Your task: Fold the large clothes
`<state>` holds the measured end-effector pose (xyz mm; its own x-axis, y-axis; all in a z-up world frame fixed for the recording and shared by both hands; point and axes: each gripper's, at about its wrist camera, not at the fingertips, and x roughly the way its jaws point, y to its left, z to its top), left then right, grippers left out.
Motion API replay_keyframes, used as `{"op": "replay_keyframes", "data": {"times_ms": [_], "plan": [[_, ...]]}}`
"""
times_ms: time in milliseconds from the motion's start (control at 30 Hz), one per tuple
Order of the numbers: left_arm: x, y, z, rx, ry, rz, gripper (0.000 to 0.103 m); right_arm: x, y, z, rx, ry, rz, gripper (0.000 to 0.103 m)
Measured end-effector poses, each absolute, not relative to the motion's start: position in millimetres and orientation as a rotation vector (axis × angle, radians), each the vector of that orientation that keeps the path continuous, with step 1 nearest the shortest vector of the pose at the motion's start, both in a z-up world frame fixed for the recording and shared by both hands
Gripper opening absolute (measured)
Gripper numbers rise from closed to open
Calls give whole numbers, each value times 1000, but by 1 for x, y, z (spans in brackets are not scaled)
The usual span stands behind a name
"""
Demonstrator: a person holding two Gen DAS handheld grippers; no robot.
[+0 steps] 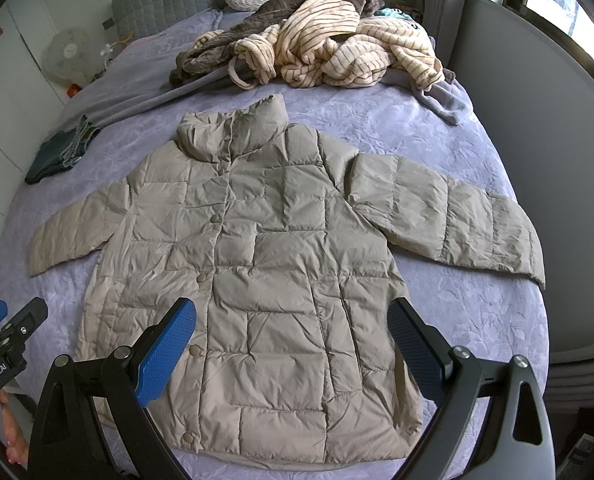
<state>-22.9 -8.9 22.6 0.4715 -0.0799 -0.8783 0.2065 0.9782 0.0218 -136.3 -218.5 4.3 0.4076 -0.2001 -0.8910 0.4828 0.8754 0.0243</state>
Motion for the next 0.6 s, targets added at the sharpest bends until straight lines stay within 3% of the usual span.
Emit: {"op": "replay_keyframes", "data": {"times_ms": [600], "plan": [[-22, -7, 22, 131, 1068, -174, 103, -136, -220, 2, 302, 1071, -434, 97]]}}
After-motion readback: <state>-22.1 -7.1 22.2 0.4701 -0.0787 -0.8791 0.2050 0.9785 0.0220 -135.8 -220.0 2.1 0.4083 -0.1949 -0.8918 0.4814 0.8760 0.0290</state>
